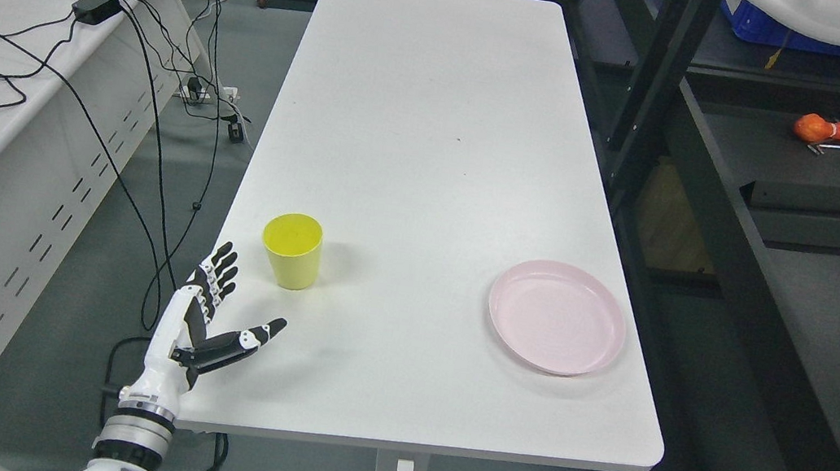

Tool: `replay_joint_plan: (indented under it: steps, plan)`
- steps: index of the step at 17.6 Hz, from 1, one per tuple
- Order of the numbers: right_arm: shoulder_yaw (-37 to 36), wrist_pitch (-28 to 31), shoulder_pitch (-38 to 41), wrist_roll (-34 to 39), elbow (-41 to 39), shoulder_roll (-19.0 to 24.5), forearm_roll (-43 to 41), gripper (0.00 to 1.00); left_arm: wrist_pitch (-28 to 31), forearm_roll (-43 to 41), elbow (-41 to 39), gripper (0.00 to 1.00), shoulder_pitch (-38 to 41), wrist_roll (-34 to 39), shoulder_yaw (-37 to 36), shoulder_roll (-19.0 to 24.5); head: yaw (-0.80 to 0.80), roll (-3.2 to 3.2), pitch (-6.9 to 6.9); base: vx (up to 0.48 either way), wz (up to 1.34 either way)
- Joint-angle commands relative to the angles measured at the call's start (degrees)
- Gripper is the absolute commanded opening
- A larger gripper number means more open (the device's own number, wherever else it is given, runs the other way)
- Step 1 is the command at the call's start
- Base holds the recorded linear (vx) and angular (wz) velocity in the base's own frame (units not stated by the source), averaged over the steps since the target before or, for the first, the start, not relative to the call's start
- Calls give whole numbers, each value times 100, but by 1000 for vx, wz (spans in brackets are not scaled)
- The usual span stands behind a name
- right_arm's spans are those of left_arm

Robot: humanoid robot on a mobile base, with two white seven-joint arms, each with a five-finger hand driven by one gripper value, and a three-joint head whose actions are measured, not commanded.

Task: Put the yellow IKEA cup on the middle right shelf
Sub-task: 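Reach the left hand toward the yellow cup on the table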

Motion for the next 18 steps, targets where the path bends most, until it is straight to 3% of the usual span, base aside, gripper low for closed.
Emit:
replay_joint_plan:
  steps: [1,9,18]
  plan:
    - [97,3,79,-4,0,-100,-141,99,13,0,80,99,-114,-13,-18,100,0,0,0,16,2]
    - [97,3,79,-4,0,-100,-141,99,-58,18,1108,99,-790,-13,333,100,0,0,0,0,0]
    - [97,3,79,-4,0,-100,-141,99,-93,852,1977,99,-1423,-461,333,100,0,0,0,0,0]
